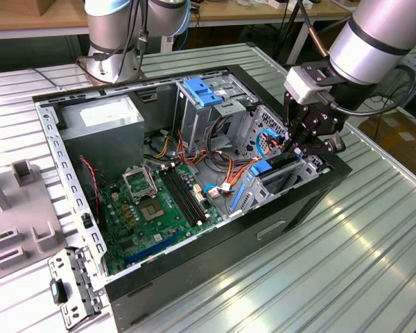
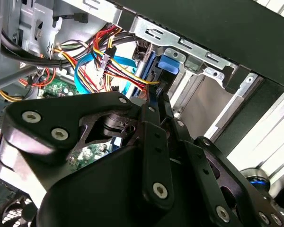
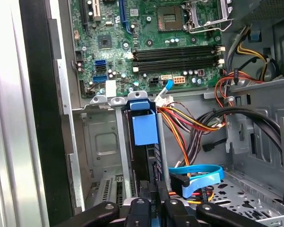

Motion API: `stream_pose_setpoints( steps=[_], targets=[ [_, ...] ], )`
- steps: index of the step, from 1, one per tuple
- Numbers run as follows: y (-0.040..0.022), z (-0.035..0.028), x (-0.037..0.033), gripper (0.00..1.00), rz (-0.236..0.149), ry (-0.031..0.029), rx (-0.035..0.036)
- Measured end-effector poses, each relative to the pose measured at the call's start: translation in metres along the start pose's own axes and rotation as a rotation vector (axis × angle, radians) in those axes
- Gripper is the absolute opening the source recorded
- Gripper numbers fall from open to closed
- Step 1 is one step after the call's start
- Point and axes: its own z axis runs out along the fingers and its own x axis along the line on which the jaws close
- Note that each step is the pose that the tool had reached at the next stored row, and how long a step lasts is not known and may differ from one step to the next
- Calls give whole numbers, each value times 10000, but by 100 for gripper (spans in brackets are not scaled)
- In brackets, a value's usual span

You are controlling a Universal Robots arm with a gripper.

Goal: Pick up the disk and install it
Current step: 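Insert the first disk wire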

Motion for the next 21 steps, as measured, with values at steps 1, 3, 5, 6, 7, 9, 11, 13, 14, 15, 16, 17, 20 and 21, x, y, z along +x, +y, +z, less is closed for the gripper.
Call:
stream_pose_setpoints(
  steps=[1, 3, 5, 6, 7, 9, 11, 13, 14, 15, 16, 17, 20, 21],
  targets=[
    [0, 1, 0, 18, 98, 0, 8],
    [0, 1, 0, 18, 96, 0, 9],
    [1, 1, 0, 18, -133, -1, -12],
    [1, 0, -1, 18, -306, -1, -28],
    [0, 0, 0, 18, -459, -2, -42],
    [0, 1, 0, 18, -995, -5, -92],
    [0, 2, 0, 18, -1458, -8, -135],
    [0, 2, 0, 18, -1891, -9, -175],
    [0, 2, 0, 18, -2080, -10, -192],
    [0, 2, 0, 18, -2243, -10, -207],
    [0, 2, 0, 18, -2267, -10, -209],
    [0, 2, 0, 18, -2271, -11, -210],
    [1, 2, -4, 18, -2282, -10, -211],
    [1, 2, -5, 18, -2282, -11, -211]
  ],
)
